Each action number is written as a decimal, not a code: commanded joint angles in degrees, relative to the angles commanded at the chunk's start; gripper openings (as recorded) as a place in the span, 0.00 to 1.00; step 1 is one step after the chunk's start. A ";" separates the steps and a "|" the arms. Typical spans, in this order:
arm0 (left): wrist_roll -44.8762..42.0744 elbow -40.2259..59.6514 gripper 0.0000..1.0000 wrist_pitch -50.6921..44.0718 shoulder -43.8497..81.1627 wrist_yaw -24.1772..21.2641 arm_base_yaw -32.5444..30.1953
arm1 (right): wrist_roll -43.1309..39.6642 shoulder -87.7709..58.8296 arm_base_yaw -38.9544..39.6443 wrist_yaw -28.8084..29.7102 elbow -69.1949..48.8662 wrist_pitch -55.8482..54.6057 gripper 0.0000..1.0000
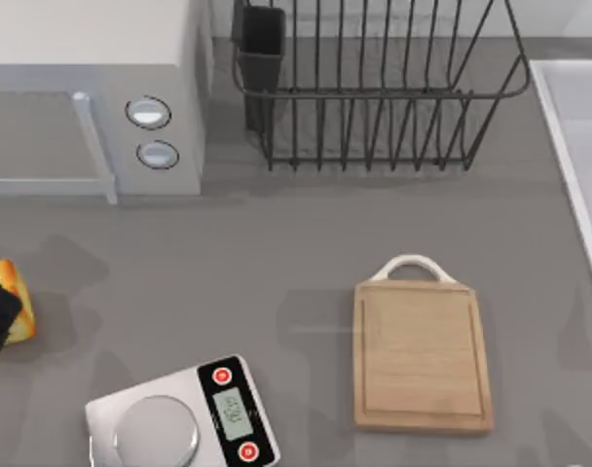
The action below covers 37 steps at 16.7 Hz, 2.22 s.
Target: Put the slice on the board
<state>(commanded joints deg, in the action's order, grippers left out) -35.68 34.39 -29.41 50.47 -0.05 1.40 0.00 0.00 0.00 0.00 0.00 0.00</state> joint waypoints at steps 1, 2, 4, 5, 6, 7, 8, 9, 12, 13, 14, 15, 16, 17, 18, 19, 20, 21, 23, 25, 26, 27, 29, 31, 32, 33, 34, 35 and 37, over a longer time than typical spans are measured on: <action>-3.79 3.55 1.00 -3.23 5.60 0.00 0.16 | 0.00 0.00 0.00 0.00 0.00 0.00 1.00; -7.51 7.03 1.00 -6.40 10.95 0.00 0.31 | 0.00 0.00 0.00 0.00 0.00 0.00 1.00; -14.65 13.78 1.00 -12.43 20.80 0.01 0.61 | 0.00 0.00 0.00 0.00 0.00 0.00 1.00; -18.00 16.99 1.00 -15.21 25.41 0.02 0.75 | 0.00 0.00 0.00 0.00 0.00 0.00 1.00; -21.16 20.06 1.00 -17.80 29.85 0.02 0.88 | 0.00 0.00 0.00 0.00 0.00 0.00 1.00; -24.10 22.94 1.00 -20.17 34.03 0.03 1.00 | 0.00 0.00 0.00 0.00 0.00 0.00 1.00; -26.78 25.61 1.00 -22.31 37.85 0.03 1.12 | 0.00 0.00 0.00 0.00 0.00 0.00 1.00; -29.17 28.02 1.00 -24.18 41.20 0.04 1.22 | 0.00 0.00 0.00 0.00 0.00 0.00 1.00; -34.35 33.36 1.00 -28.13 48.04 0.06 1.46 | 0.00 0.00 0.00 0.00 0.00 0.00 1.00; -35.32 34.38 1.00 -28.86 49.34 0.06 1.51 | 0.00 0.00 0.00 0.00 0.00 0.00 1.00; -35.88 34.98 1.00 -29.27 50.08 0.07 1.54 | 0.00 0.00 0.00 0.00 0.00 0.00 1.00; -36.05 35.16 1.00 -29.39 50.30 0.07 1.55 | 0.00 0.00 0.00 0.00 0.00 0.00 1.00; -36.05 35.16 1.00 -29.39 50.30 0.07 1.55 | 0.00 0.00 0.00 0.00 0.00 0.00 1.00; -36.05 35.16 1.00 -29.39 50.30 0.07 1.55 | 0.00 0.00 0.00 0.00 0.00 0.00 1.00; -36.05 35.16 1.00 -29.39 50.30 0.07 1.55 | 0.00 0.00 0.00 0.00 0.00 0.00 1.00; -35.98 34.99 1.00 -29.25 50.12 0.07 1.25 | 0.00 0.00 0.00 0.00 0.00 0.00 1.00; -35.96 34.84 1.00 -29.06 50.24 0.07 1.27 | 0.00 0.00 0.00 0.00 0.00 0.00 1.00; -35.92 34.29 1.00 -28.30 50.65 0.07 1.34 | 0.00 0.00 0.00 0.00 0.00 0.00 1.00; -35.94 32.35 1.00 -25.04 52.02 0.06 1.45 | 0.00 0.00 0.00 0.00 0.00 0.00 1.00; -36.08 29.69 1.00 -20.01 53.84 0.06 1.52 | 0.00 0.00 0.00 0.00 0.00 0.00 1.00; -36.13 28.36 1.00 -17.58 54.79 0.05 1.59 | 0.00 0.00 0.00 0.00 0.00 0.00 1.00; -36.18 27.25 1.00 -15.70 55.68 0.05 1.63 | 0.00 0.00 0.00 0.00 0.00 0.00 1.00; -36.27 26.13 1.00 -13.77 56.86 0.04 1.66 | 0.00 0.00 0.00 0.00 0.00 0.00 1.00; -36.27 26.08 1.00 -13.67 56.93 0.04 1.66 | 0.00 0.00 0.00 0.00 0.00 0.00 1.00; -36.27 26.08 1.00 -13.67 56.93 0.04 1.66 | 0.00 0.00 0.00 0.00 0.00 0.00 1.00; -36.27 26.08 1.00 -13.67 56.93 0.04 1.66 | 0.00 0.00 0.00 0.00 0.00 0.00 1.00; -36.27 26.08 0.92 -13.67 56.93 0.04 1.66 | 0.00 0.00 0.00 0.00 0.00 0.00 1.00; -36.27 26.08 0.85 -13.67 56.93 0.04 1.66 | 0.00 0.00 0.00 0.00 0.00 0.00 1.00; -36.27 26.08 0.70 -13.67 56.93 0.04 1.66 | 0.00 0.00 0.00 0.00 0.00 0.00 1.00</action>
<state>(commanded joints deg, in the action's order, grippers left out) -71.95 60.48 -43.08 107.41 -0.01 3.07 0.00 0.00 0.00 0.00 0.00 0.00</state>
